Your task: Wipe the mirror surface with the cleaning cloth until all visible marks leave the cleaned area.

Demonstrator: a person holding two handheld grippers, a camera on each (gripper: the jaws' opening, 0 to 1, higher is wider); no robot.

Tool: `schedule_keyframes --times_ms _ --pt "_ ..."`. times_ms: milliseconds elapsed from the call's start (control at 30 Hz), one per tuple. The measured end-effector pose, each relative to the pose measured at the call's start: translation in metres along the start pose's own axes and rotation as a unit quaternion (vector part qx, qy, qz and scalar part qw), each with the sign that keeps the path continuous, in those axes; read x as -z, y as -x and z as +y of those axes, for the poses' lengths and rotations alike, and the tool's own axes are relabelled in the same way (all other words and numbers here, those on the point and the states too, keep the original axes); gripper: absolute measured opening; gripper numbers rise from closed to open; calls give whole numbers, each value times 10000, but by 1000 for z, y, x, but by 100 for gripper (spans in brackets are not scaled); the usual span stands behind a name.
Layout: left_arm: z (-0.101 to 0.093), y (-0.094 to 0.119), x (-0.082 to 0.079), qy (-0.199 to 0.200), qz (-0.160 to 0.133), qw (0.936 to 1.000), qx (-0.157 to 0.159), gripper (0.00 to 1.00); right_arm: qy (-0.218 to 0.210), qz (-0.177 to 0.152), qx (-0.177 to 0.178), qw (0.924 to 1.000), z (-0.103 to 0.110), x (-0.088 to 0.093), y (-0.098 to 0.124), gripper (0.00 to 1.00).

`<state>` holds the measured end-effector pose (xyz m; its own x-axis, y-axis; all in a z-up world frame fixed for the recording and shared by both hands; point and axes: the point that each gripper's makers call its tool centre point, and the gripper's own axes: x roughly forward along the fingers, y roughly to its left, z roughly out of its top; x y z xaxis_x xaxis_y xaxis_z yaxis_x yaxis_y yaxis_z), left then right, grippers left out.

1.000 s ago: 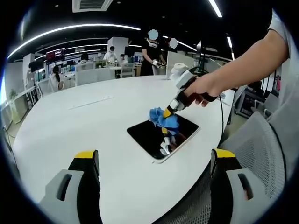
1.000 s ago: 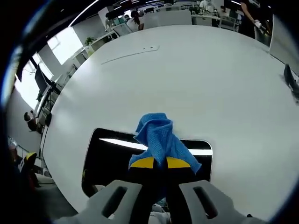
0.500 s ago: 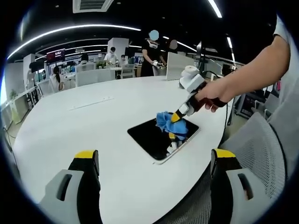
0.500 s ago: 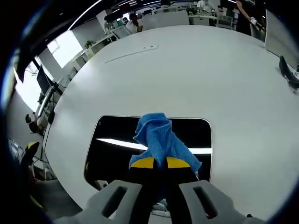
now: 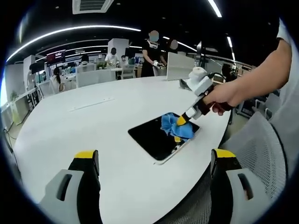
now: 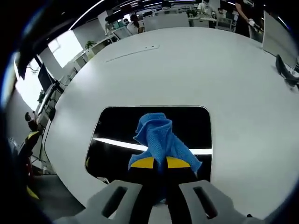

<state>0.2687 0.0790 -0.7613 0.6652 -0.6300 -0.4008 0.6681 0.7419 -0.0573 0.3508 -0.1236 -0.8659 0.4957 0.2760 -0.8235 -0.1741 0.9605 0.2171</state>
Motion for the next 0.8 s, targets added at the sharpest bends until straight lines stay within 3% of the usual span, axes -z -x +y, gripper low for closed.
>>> schedule_keyframes --times_ms 233,800 --pt "2 3 -8 158 -191 9997 -7 99 -55 61 -12 10000 1 14 8 2" --pt "3 4 -8 124 -182 9997 -59 99 -124 186 -12 9997 8 36 21 2"
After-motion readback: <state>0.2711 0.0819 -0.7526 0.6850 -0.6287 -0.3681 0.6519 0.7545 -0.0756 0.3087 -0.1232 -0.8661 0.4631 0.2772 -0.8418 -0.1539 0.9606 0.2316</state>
